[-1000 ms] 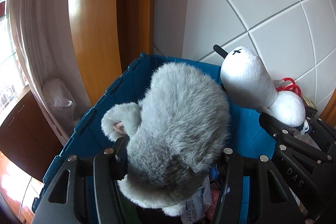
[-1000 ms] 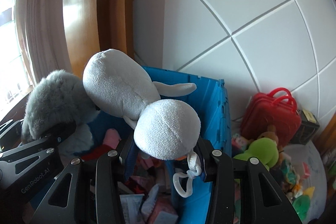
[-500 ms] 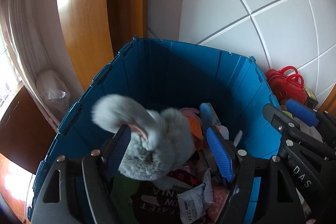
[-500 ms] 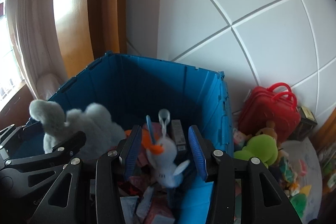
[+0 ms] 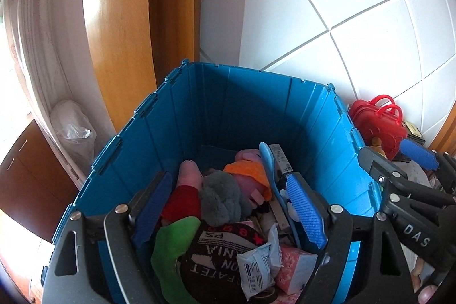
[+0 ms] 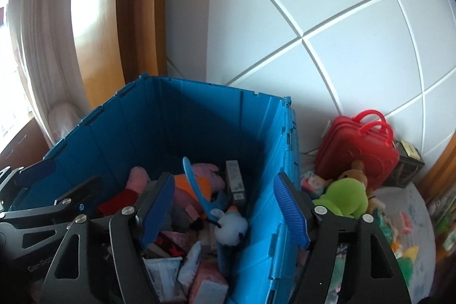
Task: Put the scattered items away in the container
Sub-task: 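Withdraw both tools from the crate back toward the pile, then close both tools together on the green and yellow plush duck, then carry the green and yellow plush with both tools and drop it into the crate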
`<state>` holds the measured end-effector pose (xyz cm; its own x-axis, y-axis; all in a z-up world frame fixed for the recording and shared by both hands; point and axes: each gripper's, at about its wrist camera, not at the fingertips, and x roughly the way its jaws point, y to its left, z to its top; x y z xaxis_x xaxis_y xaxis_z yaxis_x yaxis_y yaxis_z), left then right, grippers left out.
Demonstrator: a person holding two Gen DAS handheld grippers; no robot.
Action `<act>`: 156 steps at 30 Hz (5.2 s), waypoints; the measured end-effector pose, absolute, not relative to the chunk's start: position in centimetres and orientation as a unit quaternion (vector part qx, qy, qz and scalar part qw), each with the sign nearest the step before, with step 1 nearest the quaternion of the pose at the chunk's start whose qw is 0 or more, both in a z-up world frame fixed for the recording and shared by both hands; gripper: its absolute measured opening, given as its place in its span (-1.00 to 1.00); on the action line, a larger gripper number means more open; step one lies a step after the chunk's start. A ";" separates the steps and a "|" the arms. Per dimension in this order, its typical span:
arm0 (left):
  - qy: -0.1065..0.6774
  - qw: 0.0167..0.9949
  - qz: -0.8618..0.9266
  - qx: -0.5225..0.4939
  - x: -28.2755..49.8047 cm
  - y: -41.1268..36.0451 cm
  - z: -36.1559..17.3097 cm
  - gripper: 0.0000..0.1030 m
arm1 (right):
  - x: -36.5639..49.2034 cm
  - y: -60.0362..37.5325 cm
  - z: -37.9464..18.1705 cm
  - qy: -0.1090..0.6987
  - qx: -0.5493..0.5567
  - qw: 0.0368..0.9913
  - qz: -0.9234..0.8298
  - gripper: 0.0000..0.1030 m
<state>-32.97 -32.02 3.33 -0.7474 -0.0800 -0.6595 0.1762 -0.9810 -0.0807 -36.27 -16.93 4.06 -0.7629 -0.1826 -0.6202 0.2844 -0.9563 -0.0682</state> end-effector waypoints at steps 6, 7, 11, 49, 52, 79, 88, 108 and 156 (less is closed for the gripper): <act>0.061 0.074 -0.947 0.306 -28.5 -30.7 4.6 0.94 | -32.7 -15.0 5.9 0.072 0.297 0.120 -0.944 0.71; 0.060 0.072 -0.950 0.298 -27.7 -30.4 4.8 0.94 | -32.1 -14.7 6.0 0.072 0.294 0.118 -0.946 0.75; 0.062 0.062 -0.960 0.267 -24.2 -29.0 4.8 0.96 | -28.9 -12.7 6.3 0.069 0.269 0.108 -0.955 0.99; 0.021 -0.052 -0.948 0.313 -19.8 11.8 -3.4 0.97 | -17.9 35.1 -0.7 -0.024 0.309 -0.041 -0.950 0.99; 0.019 -0.070 -0.945 0.319 -21.4 13.3 -4.5 0.97 | -18.6 36.0 -1.5 -0.024 0.319 -0.054 -0.946 0.99; 0.074 -0.009 -0.897 0.436 -28.4 39.9 -19.0 0.96 | -30.9 59.2 -14.5 0.007 0.437 0.043 -0.898 0.92; 0.075 0.036 -0.876 0.475 -30.2 45.0 -25.2 0.96 | -35.8 61.4 -20.4 0.005 0.485 0.143 -0.862 0.69; 0.039 0.060 -0.889 0.452 -33.1 46.3 -29.7 0.86 | -41.6 59.1 -30.3 -0.051 0.517 0.292 -0.803 0.77; 0.022 0.083 -0.963 0.255 -22.2 39.7 -9.1 0.60 | -32.1 52.6 -9.7 -0.032 0.337 0.420 -0.842 0.18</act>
